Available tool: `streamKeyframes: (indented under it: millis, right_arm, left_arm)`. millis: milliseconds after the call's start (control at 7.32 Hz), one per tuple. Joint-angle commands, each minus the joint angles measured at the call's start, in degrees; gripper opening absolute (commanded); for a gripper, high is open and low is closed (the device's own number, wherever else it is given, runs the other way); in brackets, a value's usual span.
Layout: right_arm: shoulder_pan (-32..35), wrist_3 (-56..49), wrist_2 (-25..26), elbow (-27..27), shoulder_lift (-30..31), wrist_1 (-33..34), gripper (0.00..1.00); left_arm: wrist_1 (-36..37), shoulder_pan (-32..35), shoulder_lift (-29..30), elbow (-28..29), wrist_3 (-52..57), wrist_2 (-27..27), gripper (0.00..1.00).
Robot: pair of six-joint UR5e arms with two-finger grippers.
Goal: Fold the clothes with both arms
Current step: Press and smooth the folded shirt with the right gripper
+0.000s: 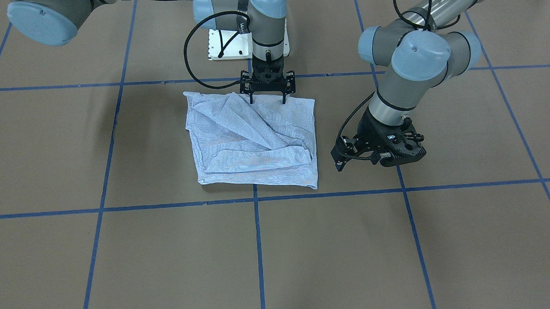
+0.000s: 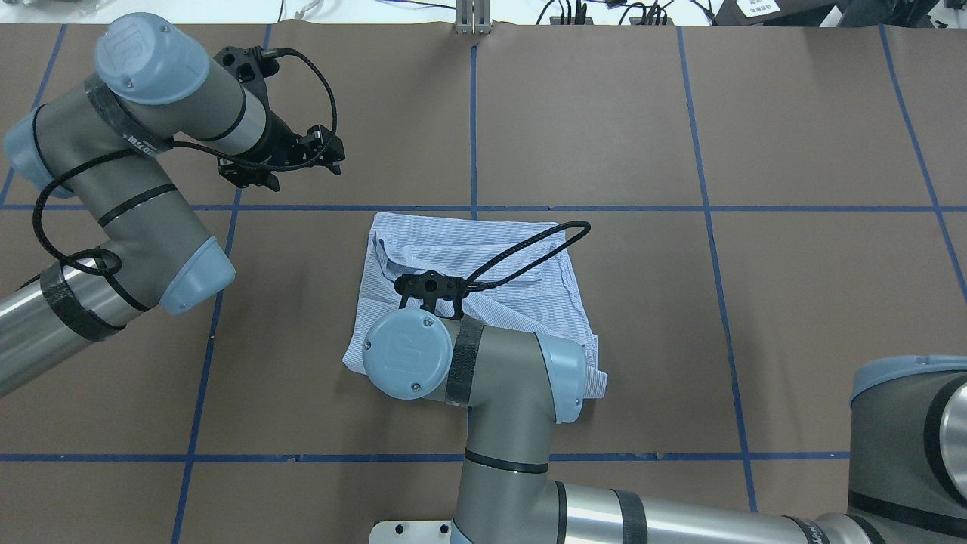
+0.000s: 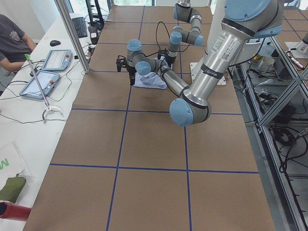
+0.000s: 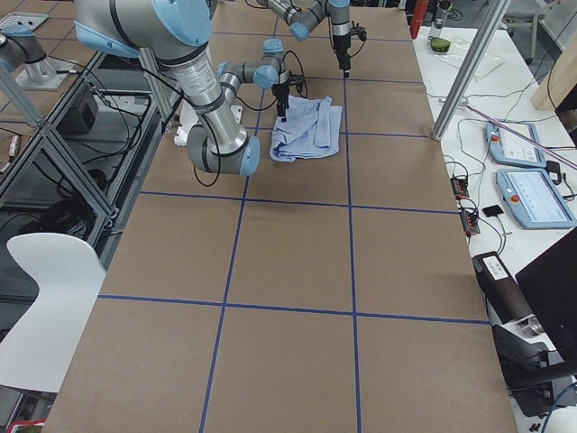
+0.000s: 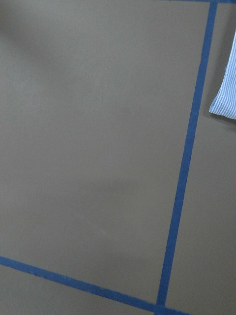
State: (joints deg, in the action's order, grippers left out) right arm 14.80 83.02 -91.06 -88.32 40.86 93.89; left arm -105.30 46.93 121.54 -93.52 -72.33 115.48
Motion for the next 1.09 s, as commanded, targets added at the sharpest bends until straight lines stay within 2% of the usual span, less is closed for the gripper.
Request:
streamKeyframes:
  millis: [0,956]
  right_arm:
    - [0.1,-0.2,0.0,0.8,0.1,0.0,1.0]
    - [5.7,-6.9,-0.8,0.9,1.9,0.1,1.0]
  left_arm:
    - [0.0,0.0,0.0,0.0,0.0,0.0,1.0]
    - [0.3,-0.2,0.7,-0.1,-0.2,0.2,1.0]
